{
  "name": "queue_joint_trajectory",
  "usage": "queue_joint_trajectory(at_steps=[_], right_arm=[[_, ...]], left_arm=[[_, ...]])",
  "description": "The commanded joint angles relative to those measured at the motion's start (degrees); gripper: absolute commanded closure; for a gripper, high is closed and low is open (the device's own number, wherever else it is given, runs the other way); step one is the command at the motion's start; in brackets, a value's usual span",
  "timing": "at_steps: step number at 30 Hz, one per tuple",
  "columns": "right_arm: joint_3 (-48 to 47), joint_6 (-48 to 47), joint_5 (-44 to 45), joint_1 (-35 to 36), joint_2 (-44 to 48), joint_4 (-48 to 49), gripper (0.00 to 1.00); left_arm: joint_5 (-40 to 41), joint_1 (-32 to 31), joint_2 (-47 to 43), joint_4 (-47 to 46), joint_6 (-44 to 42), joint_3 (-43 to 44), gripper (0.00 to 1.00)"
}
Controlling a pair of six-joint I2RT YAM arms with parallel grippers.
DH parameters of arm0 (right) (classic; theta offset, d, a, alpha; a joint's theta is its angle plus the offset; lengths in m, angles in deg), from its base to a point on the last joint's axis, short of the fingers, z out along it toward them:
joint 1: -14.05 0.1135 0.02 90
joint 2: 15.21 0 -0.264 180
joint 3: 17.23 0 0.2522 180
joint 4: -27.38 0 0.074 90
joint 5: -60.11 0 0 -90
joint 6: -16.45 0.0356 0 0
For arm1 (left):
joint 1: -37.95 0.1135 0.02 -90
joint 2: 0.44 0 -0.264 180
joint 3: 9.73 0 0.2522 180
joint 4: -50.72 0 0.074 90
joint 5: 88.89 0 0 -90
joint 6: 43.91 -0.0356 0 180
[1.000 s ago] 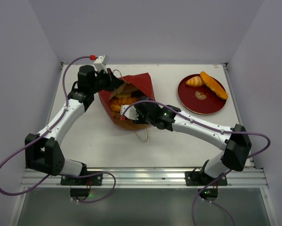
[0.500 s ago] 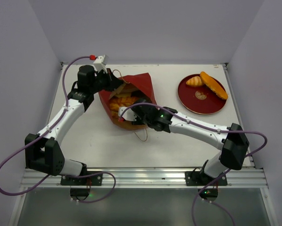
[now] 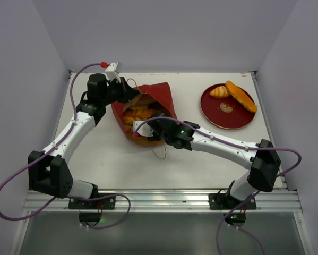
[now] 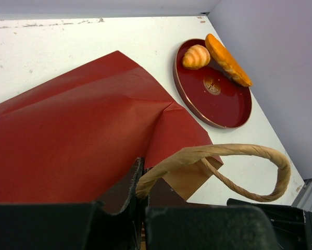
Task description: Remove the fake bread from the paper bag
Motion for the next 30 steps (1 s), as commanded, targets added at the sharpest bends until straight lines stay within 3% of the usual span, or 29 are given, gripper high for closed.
queue_joint_trajectory(at_steps=[1, 30], right_arm=[[-1.7, -2.6, 2.9, 0.6, 2.2, 2.7, 0.52], [-1.7, 0.6, -0.6, 1.1, 3.2, 0.0, 0.52]], left_arm=[[-1.6, 0.2, 0.3, -0.6, 1.6, 1.1, 1.00], [-1.6, 0.2, 0.3, -0.7, 1.5, 1.0, 1.00]])
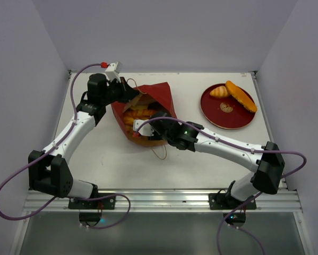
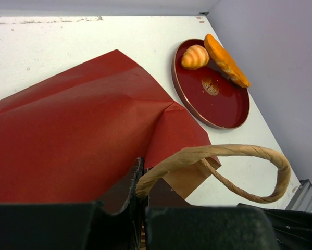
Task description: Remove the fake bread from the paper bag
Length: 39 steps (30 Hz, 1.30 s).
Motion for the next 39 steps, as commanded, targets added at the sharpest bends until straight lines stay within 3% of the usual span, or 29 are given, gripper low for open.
queue_joint_trajectory(at_steps=[1, 32, 36, 39], right_arm=[[-1.7, 0.1, -0.1, 0.4, 0.5, -0.2, 0.52], [-2.4, -0.4, 4.3, 0.4, -6.1, 2.0, 0.51], [-2.7, -0.3, 4.4, 0.4, -6.6, 2.0, 0.55], [-2.7, -0.2, 4.5, 0.4, -6.5, 2.0, 0.66]], left_arm=[[-1.6, 0.3, 0.2, -0.7, 0.5, 1.0, 1.00], [-2.0, 0.2, -0.2, -1.1, 0.8, 0.5, 1.00], [-2.1, 0.2, -0.2, -1.2, 0.9, 0.4, 1.00], [-2.1, 0.2, -0.3, -1.2, 0.9, 0.3, 1.00]])
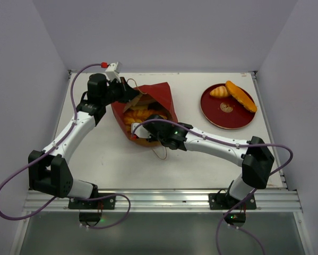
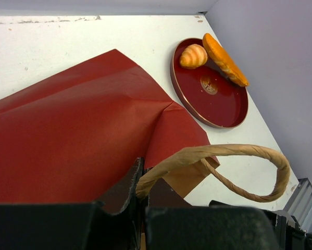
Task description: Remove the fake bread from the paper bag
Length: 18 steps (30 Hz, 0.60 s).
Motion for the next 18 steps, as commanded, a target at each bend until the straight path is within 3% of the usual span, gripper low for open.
queue_joint_trajectory(at_steps=[1, 5, 10, 18], right_arm=[[-2.6, -0.5, 1.7, 0.4, 0.1, 1.6, 0.74], [-2.2, -0.4, 1.2, 0.3, 1.5, 1.5, 0.90], [-0.9, 1.4, -2.5, -0.9, 5.6, 1.5, 1.00], [1.0, 3.5, -12.2, -4.9, 14.4, -1.6, 1.00]], left_arm=[[-1.6, 0.2, -0.4, -1.2, 0.8, 0.4, 1.00], [-1.6, 0.2, -0.4, -1.1, 0.7, 0.5, 1.00], [-1.1, 0.2, -0.3, -0.9, 0.5, 0.7, 1.00], [-0.8, 0.6, 0.4, -0.2, 0.4, 2.0, 1.00]])
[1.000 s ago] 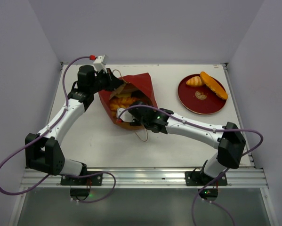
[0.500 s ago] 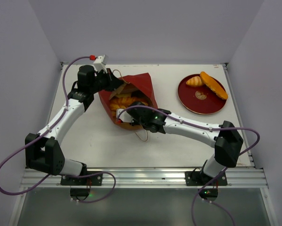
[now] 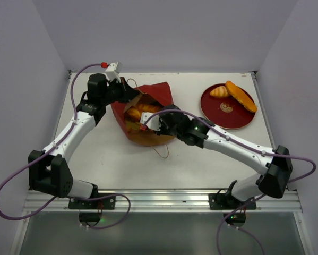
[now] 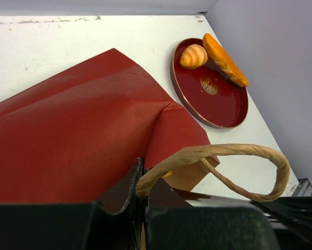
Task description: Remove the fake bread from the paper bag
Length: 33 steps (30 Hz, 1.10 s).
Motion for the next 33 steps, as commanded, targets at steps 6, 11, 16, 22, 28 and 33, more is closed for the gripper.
queue_joint_trajectory(at_steps=[6, 11, 16, 22, 28, 33], right_arm=[[4.6, 0.2, -9.1, -2.4, 10.2, 0.1, 1.00], [7.2, -1.2, -14.0, -2.6, 14.2, -2.8, 1.00], [9.0, -1.3, -17.9, -3.3, 19.0, -3.8, 1.00], [7.3, -0.6, -24.5, -5.1, 23.0, -8.0, 1.00], [2.9, 0.9, -30.1, -6.9, 26.4, -13.2, 1.00], [-2.0, 1.2, -30.3, -9.0, 28.9, -16.2, 1.00]], left_arm=[[-0.1, 0.6, 0.4, 0.4, 0.6, 2.9, 1.00], [0.3, 0.6, 1.1, 0.6, 1.0, 4.0, 1.00], [0.3, 0.6, 1.8, 0.6, 1.4, 4.8, 1.00], [0.4, 0.6, 1.8, 0.9, 1.4, 4.8, 1.00], [0.6, 0.6, 2.1, 1.3, 1.6, 5.1, 1.00], [0.9, 0.6, 2.2, 1.5, 1.5, 5.5, 1.00]])
